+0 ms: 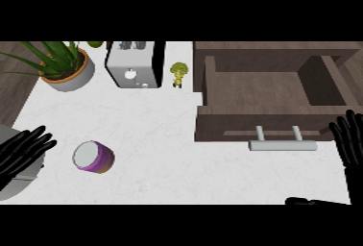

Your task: Pick up the can, place it into the drawer and close the drawer

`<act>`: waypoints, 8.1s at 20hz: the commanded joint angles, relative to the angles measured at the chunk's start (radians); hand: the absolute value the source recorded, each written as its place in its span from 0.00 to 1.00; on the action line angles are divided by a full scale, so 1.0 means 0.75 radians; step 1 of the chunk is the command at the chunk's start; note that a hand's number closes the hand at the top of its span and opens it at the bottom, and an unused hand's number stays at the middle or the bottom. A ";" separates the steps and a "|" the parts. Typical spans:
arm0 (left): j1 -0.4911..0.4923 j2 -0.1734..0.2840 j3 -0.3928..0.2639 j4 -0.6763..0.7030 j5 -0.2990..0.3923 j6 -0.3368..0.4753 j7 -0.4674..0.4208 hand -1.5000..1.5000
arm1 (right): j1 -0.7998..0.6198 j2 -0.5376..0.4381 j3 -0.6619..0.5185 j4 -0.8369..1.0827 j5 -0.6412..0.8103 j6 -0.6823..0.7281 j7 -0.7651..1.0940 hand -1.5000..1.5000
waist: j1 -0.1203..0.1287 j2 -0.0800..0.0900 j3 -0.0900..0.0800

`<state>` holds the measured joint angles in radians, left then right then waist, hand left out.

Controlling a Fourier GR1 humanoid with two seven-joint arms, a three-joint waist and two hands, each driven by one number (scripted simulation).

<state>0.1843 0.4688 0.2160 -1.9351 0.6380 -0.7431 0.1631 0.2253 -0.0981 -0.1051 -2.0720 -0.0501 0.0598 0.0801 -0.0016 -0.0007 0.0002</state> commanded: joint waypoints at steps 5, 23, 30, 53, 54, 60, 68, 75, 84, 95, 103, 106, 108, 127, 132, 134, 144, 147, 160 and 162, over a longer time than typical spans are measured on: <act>-0.135 -0.105 -0.016 0.129 -0.136 -0.024 0.035 0.00 | 0.007 0.009 -0.055 0.069 -0.017 0.052 -0.061 0.00 | 0.000 0.001 0.000; -0.227 -0.265 0.033 0.576 -0.703 -0.128 -0.446 0.00 | 0.147 0.061 -0.106 0.060 -0.006 0.176 -0.211 0.00 | -0.005 0.001 0.000; -0.305 -0.199 0.047 0.876 -0.916 -0.124 -0.768 0.00 | 0.104 0.061 -0.132 0.049 -0.016 0.168 -0.149 0.00 | -0.006 0.001 -0.001; -0.609 -0.067 -0.104 1.698 -1.152 0.107 -1.270 0.00 | 0.004 0.094 -0.119 0.043 0.038 0.137 -0.092 0.00 | -0.019 0.006 -0.002; -0.564 -0.046 -0.105 1.626 -1.122 0.065 -1.255 0.00 | -0.021 0.081 -0.105 0.040 0.055 0.134 -0.041 0.00 | -0.009 0.004 -0.002; -0.641 -0.092 -0.147 1.795 -1.147 0.147 -1.312 0.00 | 0.093 0.113 -0.090 -0.032 0.046 0.168 -0.092 0.00 | -0.018 0.004 -0.002; -0.734 -0.048 -0.162 1.935 -1.154 0.162 -1.401 0.00 | 0.086 0.071 -0.141 -0.130 -0.046 0.192 0.032 0.00 | -0.024 0.004 -0.003; -0.721 -0.085 -0.196 1.901 -1.130 0.145 -1.362 0.00 | -0.011 0.073 -0.175 -0.067 -0.040 0.146 0.054 0.00 | -0.005 0.001 -0.001; -0.738 -0.181 -0.255 1.865 -1.136 0.195 -1.307 0.00 | 0.070 0.106 -0.161 -0.061 -0.016 0.190 -0.042 0.00 | -0.007 0.001 0.000; -0.763 -0.275 -0.295 1.812 -1.093 0.184 -1.269 1.00 | 0.125 0.120 -0.165 -0.142 -0.058 0.215 0.004 0.00 | -0.008 0.000 0.000; -0.707 -0.289 -0.319 1.630 -0.990 0.069 -1.118 1.00 | 0.109 0.114 -0.181 -0.131 -0.047 0.218 -0.003 0.00 | 0.004 -0.004 0.001; -0.693 -0.295 -0.165 1.632 -0.878 0.279 -1.072 1.00 | 0.130 0.107 -0.222 -0.162 -0.100 0.215 0.024 0.00 | 0.004 -0.002 0.000; -0.702 -0.331 -0.019 1.662 -0.787 0.509 -0.973 1.00 | 0.134 0.104 -0.219 -0.157 -0.089 0.221 0.004 0.00 | 0.019 -0.005 0.001; -0.796 -0.586 -0.233 0.672 -0.826 1.097 -0.180 1.00 | 0.156 0.109 -0.229 -0.167 -0.095 0.218 -0.028 0.00 | -0.001 -0.005 0.001; -0.928 -0.624 -0.390 0.689 -0.847 1.258 -0.071 1.00 | 0.224 0.129 -0.186 -0.177 -0.100 0.220 -0.079 0.00 | -0.014 -0.002 0.001; -1.039 -0.624 -0.396 0.761 -0.844 1.288 -0.048 1.00 | 0.102 0.102 -0.219 -0.228 -0.104 0.182 0.081 0.00 | -0.012 0.001 0.000; -1.466 -0.625 -0.505 0.870 -0.875 1.488 0.191 1.00 | 0.128 0.103 -0.256 -0.208 -0.116 0.207 0.027 0.00 | -0.019 0.001 0.000; -1.550 -0.625 -0.555 1.027 -0.800 1.580 0.115 1.00 | 0.121 0.119 -0.191 -0.276 -0.090 0.195 0.120 0.00 | -0.026 0.003 0.000; -2.046 -0.625 -0.590 1.491 -0.624 1.701 0.152 1.00 | 0.056 0.076 -0.276 -0.114 -0.101 0.216 0.008 0.00 | -0.040 0.007 0.001; -2.074 -0.625 -0.602 1.597 -0.568 1.682 0.064 1.00 | 0.022 0.062 -0.264 -0.118 -0.117 0.221 0.046 0.00 | -0.050 0.011 0.001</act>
<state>-1.3006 0.0000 -0.2306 -0.8406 0.1636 0.5225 0.2463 0.2660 -0.0403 -0.2985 -2.1778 -0.1364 0.2216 0.1092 -0.0367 0.0059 0.0011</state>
